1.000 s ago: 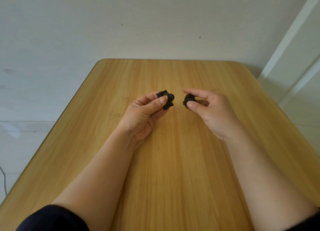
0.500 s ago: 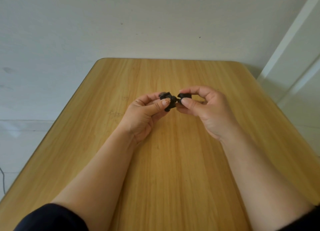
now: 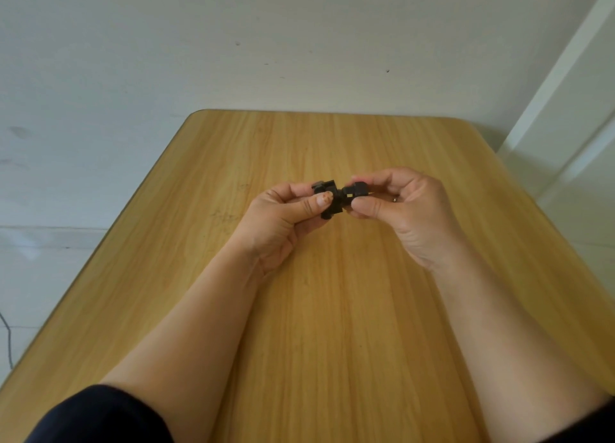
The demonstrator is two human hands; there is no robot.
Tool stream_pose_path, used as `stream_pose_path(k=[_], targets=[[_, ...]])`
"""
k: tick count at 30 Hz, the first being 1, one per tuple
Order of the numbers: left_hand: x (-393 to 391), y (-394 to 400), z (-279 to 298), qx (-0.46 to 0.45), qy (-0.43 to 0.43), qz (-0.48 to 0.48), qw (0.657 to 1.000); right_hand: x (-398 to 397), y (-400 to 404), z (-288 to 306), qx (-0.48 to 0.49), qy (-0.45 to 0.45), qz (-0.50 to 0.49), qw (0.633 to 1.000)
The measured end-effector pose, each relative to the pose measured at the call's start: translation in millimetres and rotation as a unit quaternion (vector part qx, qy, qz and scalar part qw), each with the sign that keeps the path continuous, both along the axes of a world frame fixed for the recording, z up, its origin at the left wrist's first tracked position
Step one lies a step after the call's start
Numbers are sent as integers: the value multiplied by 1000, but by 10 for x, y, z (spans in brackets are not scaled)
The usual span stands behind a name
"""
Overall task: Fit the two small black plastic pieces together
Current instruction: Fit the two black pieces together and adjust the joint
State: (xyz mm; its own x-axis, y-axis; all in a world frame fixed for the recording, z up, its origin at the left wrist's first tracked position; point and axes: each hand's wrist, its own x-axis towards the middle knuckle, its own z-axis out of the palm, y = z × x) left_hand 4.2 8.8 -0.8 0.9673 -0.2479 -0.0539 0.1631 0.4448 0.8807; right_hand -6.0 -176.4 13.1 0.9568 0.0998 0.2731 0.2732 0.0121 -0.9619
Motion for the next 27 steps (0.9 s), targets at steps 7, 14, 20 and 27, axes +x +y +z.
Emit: stream_pose_path(k=[7, 14, 20, 27], targets=[[-24, -20, 7, 25, 3, 18, 1000, 10, -8, -47, 28, 9, 6, 1000], [-32, -45, -25, 67, -18, 26, 997, 6, -20, -75, 27, 23, 12, 999], [-25, -54, -40, 76, -24, 29, 996, 7, -29, -85, 32, 35, 14, 999], [-42, -60, -33, 80, -26, 36, 996, 11, -21, -98, 39, 35, 19, 998]])
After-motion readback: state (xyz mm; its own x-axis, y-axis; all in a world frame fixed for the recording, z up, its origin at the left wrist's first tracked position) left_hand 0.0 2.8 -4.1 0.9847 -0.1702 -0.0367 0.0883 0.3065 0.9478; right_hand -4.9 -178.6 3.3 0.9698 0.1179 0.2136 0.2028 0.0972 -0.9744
